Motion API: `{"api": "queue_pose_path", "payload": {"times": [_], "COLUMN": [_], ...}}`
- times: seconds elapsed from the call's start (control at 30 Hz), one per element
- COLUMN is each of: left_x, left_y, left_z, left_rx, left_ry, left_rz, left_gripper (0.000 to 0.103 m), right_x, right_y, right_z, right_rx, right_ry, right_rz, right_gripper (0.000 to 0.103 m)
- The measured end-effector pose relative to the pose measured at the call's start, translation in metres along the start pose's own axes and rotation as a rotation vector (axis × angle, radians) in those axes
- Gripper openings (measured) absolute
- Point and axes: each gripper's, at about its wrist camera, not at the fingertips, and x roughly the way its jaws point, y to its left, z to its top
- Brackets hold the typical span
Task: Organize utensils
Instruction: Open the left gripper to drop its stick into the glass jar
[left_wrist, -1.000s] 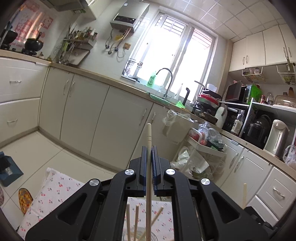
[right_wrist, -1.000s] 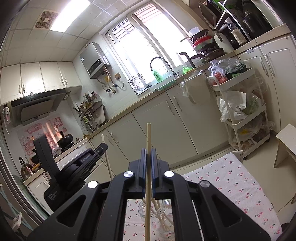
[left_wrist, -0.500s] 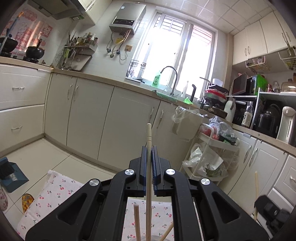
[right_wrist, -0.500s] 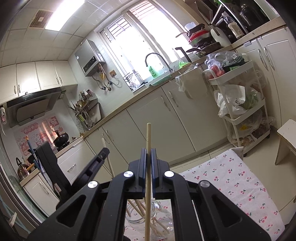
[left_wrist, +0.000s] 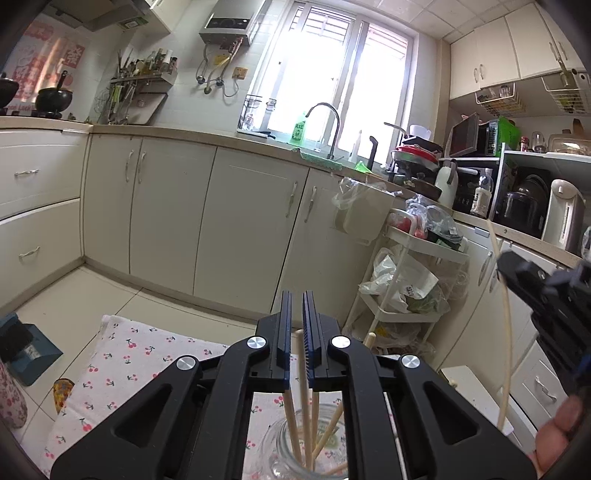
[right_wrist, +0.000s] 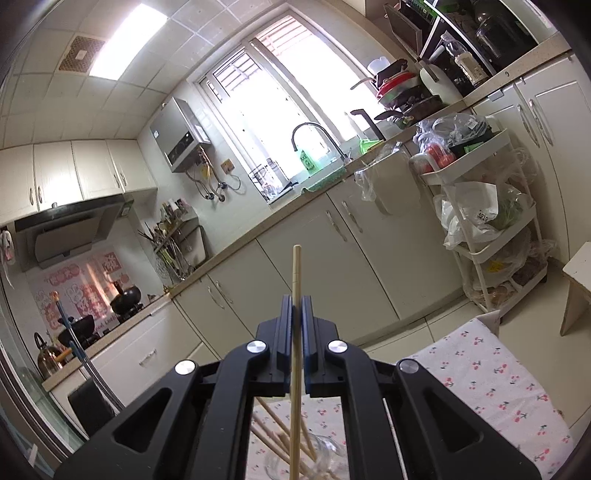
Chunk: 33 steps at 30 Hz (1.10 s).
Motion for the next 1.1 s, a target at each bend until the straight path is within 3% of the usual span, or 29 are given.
{"api": "queue_pose_path", "payload": {"times": [0.1, 0.23, 0.37, 0.7, 1.1], "left_x": [-0.015, -0.039, -0.060, -0.077, -0.074], "left_y": [0.008, 0.024, 0.038, 0.075, 0.082], "left_z": [0.006, 0.013, 0.010, -0.006, -0.012], "left_rx": [-0.010, -0.056, -0.079, -0.152, -0.165], "left_ry": [-0.006, -0.025, -0.019, 0.027, 0.064], "left_rz": [-0.001, 0.016, 0.030, 0.046, 0.059], "left_gripper": [0.013, 0.032, 0.040, 0.043, 0.049], "right_x": [0.001, 0.010, 0.028, 0.058, 0.052], "right_y": [0.012, 0.028, 0.039, 0.047, 0.074], "right_z": [0.002, 0.000, -0.012, -0.056, -0.082], "right_rx": [0.007, 0.005, -0.023, -0.158, -0.376], "right_ry": [-0.027, -0.068, -0.097, -0.080, -0.115], "right_rz": [0.010, -0.001, -0.053, -0.200, -0.175], "right_gripper": [0.006, 0.006, 0.006, 0.006, 0.006]}}
